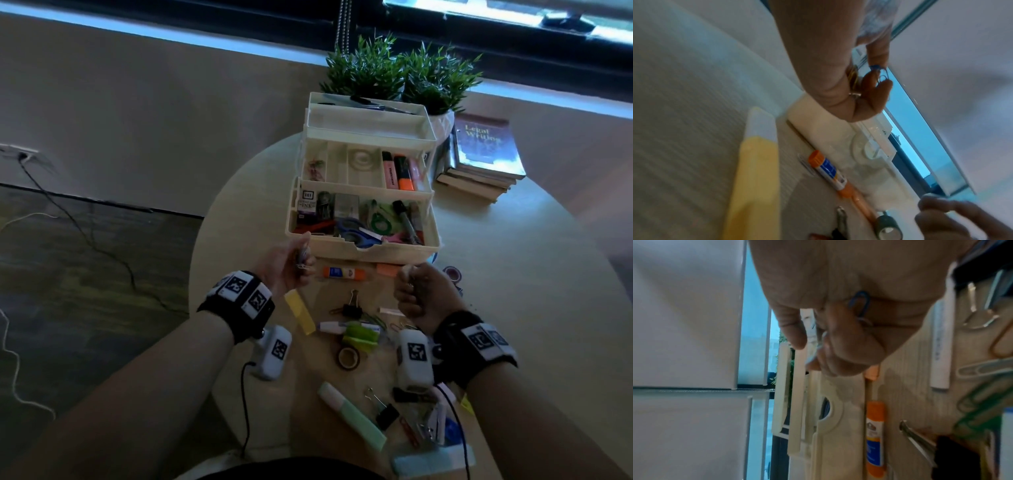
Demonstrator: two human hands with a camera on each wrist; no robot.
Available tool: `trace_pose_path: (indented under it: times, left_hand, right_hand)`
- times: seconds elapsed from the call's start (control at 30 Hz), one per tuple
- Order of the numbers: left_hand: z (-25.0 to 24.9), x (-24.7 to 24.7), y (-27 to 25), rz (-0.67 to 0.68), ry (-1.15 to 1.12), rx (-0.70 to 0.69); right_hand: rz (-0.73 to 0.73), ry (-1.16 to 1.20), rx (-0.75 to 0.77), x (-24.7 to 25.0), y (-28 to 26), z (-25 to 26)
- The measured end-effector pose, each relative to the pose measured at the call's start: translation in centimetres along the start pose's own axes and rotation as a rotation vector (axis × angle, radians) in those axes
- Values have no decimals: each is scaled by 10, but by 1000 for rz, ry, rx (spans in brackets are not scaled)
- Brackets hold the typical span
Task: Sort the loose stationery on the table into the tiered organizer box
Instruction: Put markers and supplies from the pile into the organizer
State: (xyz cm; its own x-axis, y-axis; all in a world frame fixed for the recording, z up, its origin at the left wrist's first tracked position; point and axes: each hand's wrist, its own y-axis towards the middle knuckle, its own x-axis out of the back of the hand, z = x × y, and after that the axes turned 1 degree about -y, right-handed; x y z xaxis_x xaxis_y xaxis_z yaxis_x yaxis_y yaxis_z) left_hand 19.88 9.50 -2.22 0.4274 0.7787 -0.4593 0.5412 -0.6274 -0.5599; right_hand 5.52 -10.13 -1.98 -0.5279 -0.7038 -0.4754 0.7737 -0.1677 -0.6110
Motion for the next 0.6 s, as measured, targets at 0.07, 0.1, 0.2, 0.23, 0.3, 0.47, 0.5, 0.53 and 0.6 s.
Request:
trace_pose_path:
  times: [0.07,0.1,0.2,0.23,0.3,0.47,0.5,0.53,0.6]
  left_hand:
    - [2,-4,4,-29,-59,44]
    - [3,-7,6,-36,-91,65]
    - [7,-11,12,-48,-126,85]
    - [7,-11,13,-51,-115,79]
    - [6,-12,12,-68,-96,52]
    - [0,-10,12,-176,116,-3]
    - [-1,-10,12,-184,240,3]
    - [-2,-11,13,-182,372,5]
    - [-3,-10,14,-144,601,-5]
  right_hand:
    - [-91,-60,3,5,-2,-4]
    - [-162,-163,7,6,-1,-6]
    - [-302,-792,58,3,4,-12]
    - [-317,-1101,93,2,5,-15]
    - [-250,-1633,132,-3,7,-23]
    - [-162,-2038,15,-19,6,-36]
    - [-143,-2066,4,-21,7,-35]
    - [-134,-2072,-16,-21,9,-35]
    - [-154,-1999,-45,-19,10,-33]
